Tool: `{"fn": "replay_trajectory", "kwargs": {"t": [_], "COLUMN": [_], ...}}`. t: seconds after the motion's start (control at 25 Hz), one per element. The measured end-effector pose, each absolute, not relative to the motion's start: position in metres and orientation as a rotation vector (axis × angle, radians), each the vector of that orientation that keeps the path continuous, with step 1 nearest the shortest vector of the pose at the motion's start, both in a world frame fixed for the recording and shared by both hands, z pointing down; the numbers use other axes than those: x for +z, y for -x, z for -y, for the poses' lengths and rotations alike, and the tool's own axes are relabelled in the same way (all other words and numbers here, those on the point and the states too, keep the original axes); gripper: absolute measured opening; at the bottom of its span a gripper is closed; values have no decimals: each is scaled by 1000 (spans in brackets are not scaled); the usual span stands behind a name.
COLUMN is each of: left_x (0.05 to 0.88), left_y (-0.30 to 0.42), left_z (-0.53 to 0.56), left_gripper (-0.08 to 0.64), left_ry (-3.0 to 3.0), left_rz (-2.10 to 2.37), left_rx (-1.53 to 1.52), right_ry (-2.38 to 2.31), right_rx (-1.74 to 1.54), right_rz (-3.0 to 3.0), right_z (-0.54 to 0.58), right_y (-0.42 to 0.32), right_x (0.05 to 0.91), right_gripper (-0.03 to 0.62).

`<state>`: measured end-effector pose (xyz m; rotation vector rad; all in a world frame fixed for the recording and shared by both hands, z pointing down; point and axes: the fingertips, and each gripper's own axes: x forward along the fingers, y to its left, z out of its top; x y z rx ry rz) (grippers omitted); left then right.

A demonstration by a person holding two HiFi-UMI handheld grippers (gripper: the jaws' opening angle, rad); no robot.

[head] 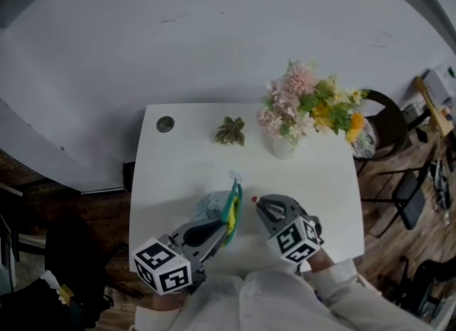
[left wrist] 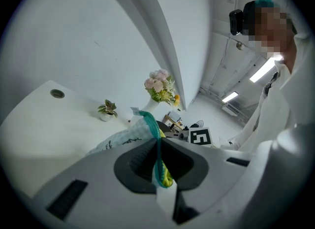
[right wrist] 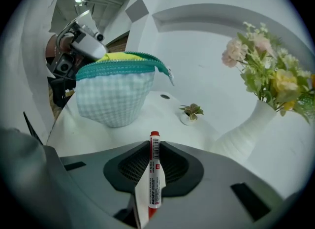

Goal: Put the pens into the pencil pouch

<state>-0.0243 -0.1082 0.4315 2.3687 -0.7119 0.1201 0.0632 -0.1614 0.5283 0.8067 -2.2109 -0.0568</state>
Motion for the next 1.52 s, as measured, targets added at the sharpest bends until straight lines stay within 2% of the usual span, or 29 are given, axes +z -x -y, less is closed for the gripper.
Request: {"fn": "replay_trajectory", "kwargs": {"t": [0.52,0.88,1.32,1.52], "left_x": [432,432,429,428], "left_y": [27,29,33,36], "left_z": [101,95,94,95], "left_gripper": [32,31,32,32], "left_ry": [-2378,-2388,-2393,-2390], "left_rz": [722,740,763,771], "left_rx": [96,106,104,101], "right_ry": [-914,-815,-1010,-985], "right_rx": [116,-41,304,325], "right_rz": [2548,2812,3086,3156], "right_z": [137,112,128,130], "right_y": [-43,-3,2,10], "right_x": [431,368,328,307], "right_gripper": [60,60,60,60]}}
